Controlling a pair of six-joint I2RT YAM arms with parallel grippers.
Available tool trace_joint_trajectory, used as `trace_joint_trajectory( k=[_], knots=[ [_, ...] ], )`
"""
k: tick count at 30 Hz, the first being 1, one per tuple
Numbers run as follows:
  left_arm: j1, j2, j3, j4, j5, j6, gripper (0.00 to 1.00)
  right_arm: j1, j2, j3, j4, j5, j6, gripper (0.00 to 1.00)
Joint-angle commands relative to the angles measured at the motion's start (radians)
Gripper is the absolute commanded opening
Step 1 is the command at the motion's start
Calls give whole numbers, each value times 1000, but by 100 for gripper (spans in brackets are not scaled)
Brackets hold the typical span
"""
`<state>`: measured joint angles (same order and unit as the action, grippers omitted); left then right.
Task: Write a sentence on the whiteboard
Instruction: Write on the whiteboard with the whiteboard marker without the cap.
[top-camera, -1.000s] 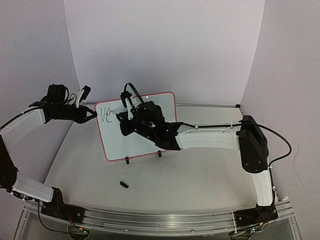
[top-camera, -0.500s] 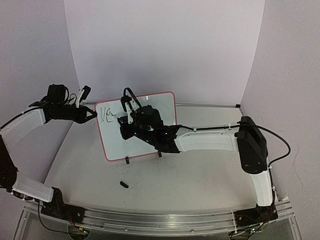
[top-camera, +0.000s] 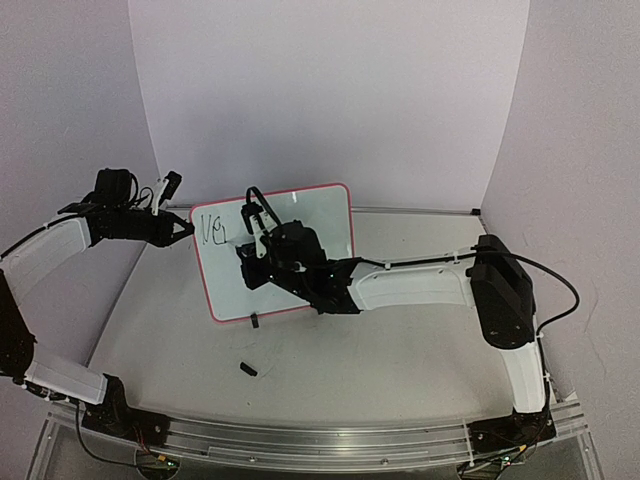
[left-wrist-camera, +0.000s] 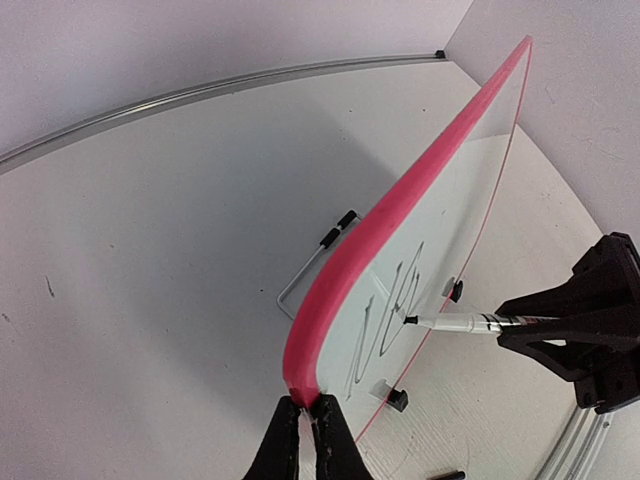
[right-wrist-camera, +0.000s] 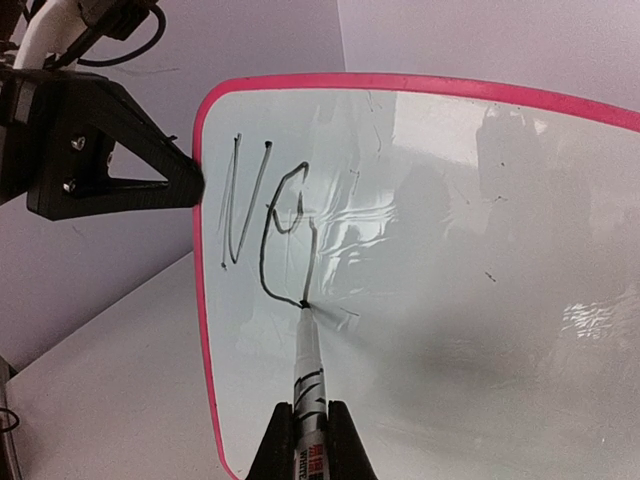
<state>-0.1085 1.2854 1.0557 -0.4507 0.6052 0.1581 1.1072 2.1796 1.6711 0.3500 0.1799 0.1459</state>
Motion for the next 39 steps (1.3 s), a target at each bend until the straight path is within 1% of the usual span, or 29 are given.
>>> trace_joint_trajectory(
  k=[1,25,39],
  knots=[
    [-11,12,6,-26,-13,34,0,-15,-54,16,22,99,-24,0],
    [-12,14,8,-27,-13,35,0,-18,-34,73,37,127,-61,0],
    [-13,17,9,-27,-12,35,0,-19,-40,5,37,117,-19,0]
  ],
)
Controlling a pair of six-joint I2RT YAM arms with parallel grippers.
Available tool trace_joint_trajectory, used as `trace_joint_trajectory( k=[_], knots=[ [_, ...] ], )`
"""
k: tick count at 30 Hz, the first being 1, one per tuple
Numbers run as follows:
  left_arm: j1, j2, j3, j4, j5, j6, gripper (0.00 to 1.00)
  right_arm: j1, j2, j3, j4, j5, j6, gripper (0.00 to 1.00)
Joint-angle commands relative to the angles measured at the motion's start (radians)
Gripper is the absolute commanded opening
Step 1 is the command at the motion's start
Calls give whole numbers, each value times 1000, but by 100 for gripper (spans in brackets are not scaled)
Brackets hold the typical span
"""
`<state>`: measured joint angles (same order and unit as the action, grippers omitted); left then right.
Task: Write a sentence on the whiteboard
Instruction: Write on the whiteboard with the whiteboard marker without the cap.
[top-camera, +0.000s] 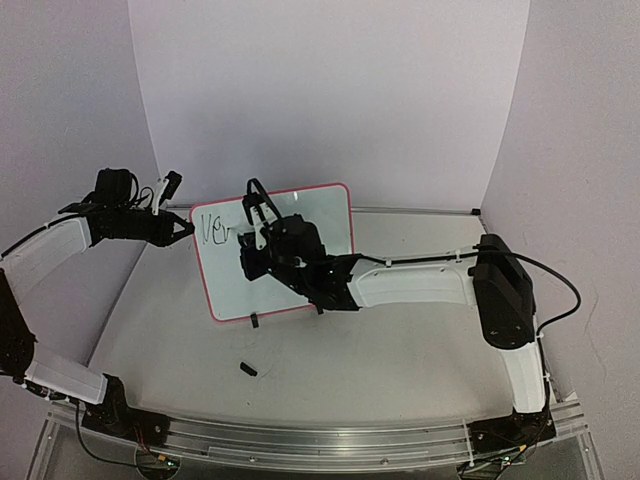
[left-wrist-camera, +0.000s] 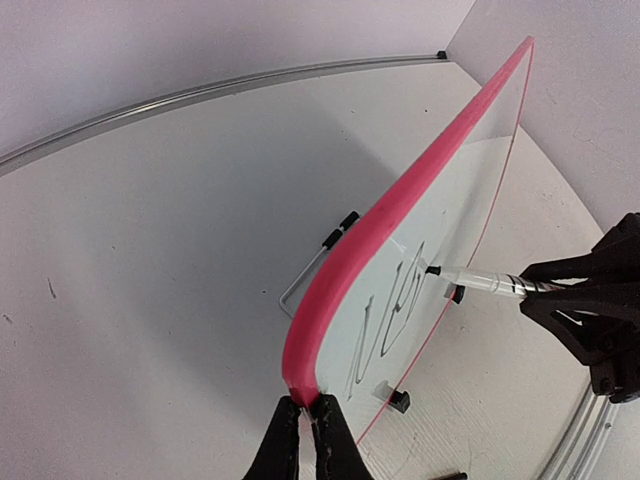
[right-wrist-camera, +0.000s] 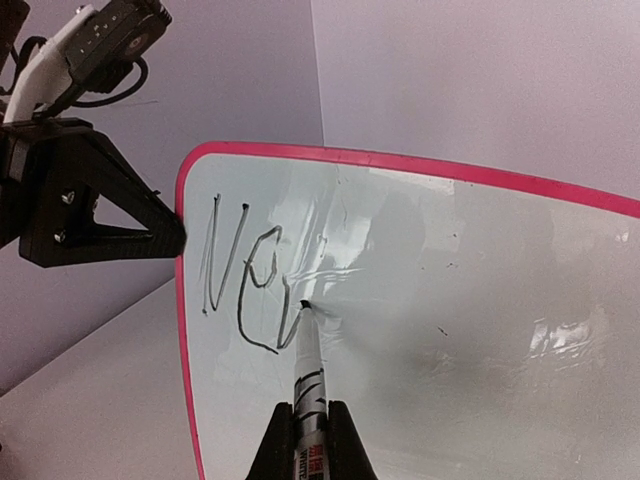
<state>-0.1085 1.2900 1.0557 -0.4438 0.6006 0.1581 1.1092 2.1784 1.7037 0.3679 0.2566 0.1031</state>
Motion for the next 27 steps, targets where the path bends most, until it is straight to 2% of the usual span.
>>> trace_joint_trajectory(
  k=[1,11,27],
  knots=[
    [-12,13,9,-34,-6,35,0,-20,-40,-36,19,40,29,0],
    [-12,15,9,-35,-5,35,0,-20,-57,-90,17,50,47,0],
    [-14,13,7,-36,-8,37,0,-20,-58,-40,37,82,11,0]
  ],
)
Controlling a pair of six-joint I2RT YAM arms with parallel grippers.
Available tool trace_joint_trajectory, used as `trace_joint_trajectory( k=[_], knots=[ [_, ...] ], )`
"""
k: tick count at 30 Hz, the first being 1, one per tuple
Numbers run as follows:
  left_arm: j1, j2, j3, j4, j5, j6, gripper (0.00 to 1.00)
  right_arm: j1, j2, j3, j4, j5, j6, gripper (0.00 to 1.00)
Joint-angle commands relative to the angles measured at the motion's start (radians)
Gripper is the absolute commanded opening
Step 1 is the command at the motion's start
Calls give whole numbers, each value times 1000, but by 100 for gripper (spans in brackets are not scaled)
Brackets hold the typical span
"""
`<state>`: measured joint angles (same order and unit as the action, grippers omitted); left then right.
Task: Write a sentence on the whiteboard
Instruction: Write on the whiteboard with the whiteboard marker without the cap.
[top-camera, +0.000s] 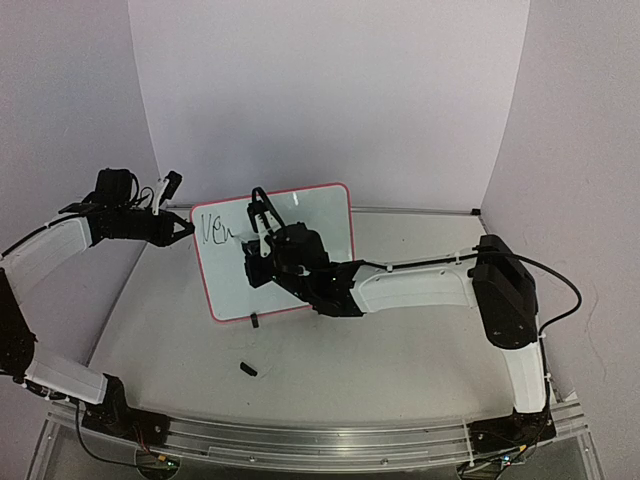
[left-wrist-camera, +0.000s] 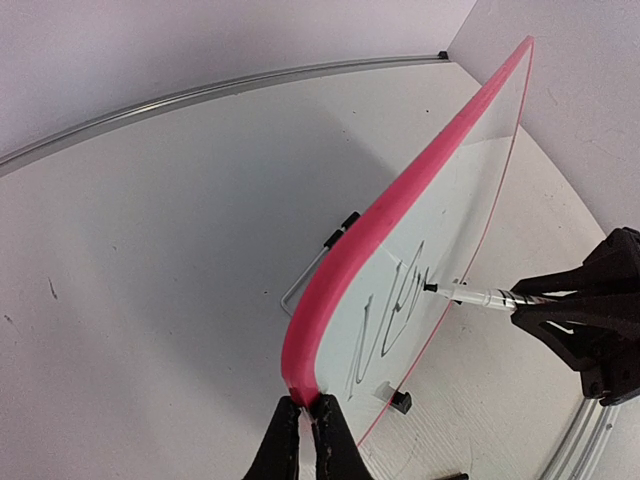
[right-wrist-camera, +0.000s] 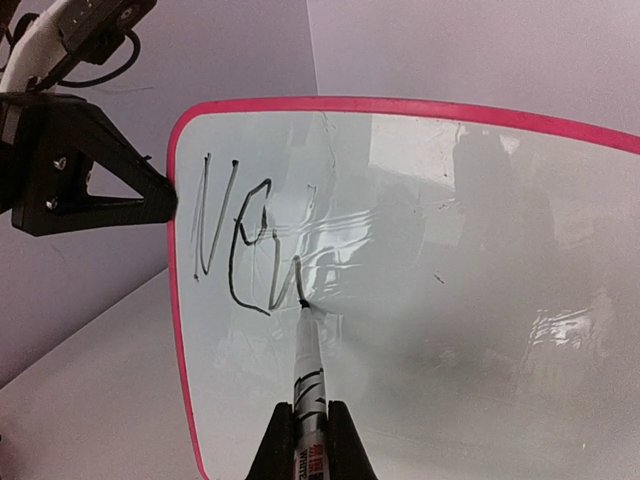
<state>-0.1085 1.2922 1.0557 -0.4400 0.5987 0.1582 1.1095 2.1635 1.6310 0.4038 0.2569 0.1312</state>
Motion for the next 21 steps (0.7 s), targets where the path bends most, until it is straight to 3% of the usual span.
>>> trace_joint_trajectory(
  k=[1,21],
  knots=[
    [-14,11,8,-40,-7,37,0,-21,-44,37,5,85,-20,0],
    [-14,10,9,-40,-9,37,0,-20,-35,76,33,90,-41,0]
  ],
)
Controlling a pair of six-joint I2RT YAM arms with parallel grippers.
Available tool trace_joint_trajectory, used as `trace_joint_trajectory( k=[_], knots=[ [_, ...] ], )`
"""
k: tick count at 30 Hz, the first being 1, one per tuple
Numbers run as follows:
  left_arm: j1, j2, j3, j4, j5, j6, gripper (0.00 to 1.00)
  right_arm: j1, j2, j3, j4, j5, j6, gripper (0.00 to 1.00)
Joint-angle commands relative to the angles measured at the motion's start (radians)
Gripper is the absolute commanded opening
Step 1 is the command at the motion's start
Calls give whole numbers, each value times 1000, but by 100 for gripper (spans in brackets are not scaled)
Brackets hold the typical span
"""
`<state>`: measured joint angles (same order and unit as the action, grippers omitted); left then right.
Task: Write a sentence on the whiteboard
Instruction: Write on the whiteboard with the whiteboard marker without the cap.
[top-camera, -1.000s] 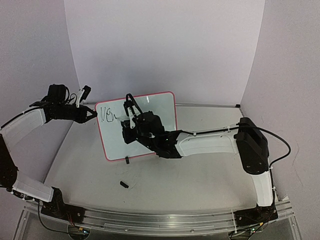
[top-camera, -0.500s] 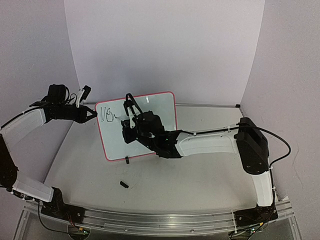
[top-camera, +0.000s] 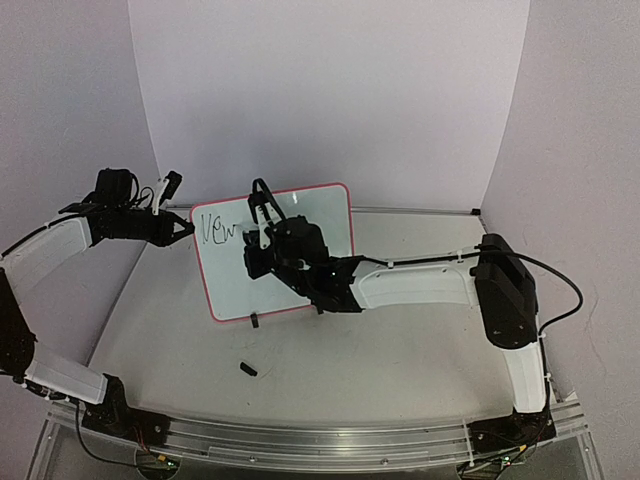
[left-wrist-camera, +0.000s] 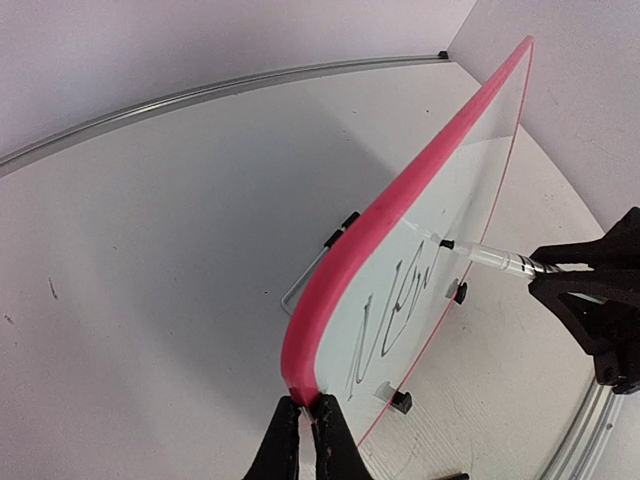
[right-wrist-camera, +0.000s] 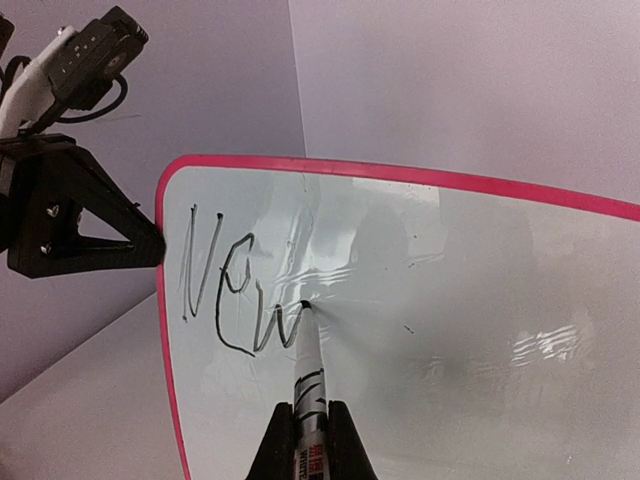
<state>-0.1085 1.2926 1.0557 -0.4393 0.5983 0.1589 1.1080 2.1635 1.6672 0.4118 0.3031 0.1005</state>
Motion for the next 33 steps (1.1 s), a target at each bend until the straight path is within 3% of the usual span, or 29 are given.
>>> trace_joint_trajectory(
  k=[1,5,12,20,27,33],
  knots=[
    [-14,10,9,-41,-9,38,0,-19,-35,39,25,39,-10,0],
    [-15,10,9,-41,-10,39,0,-19,-65,28,19,-27,-7,0],
    [-13,9,9,-43,-13,39,0,-19,-231,-83,-24,-278,35,0],
    [-14,7,7,-40,-14,33,0,-31,-406,-232,-97,-379,54,0],
    [-18,3,5,-39,-24,30,0,-134,-409,-283,-103,-551,130,0],
    [-20,2,5,-38,-28,31,0,-154,-351,-248,-101,-513,113,0]
  ],
)
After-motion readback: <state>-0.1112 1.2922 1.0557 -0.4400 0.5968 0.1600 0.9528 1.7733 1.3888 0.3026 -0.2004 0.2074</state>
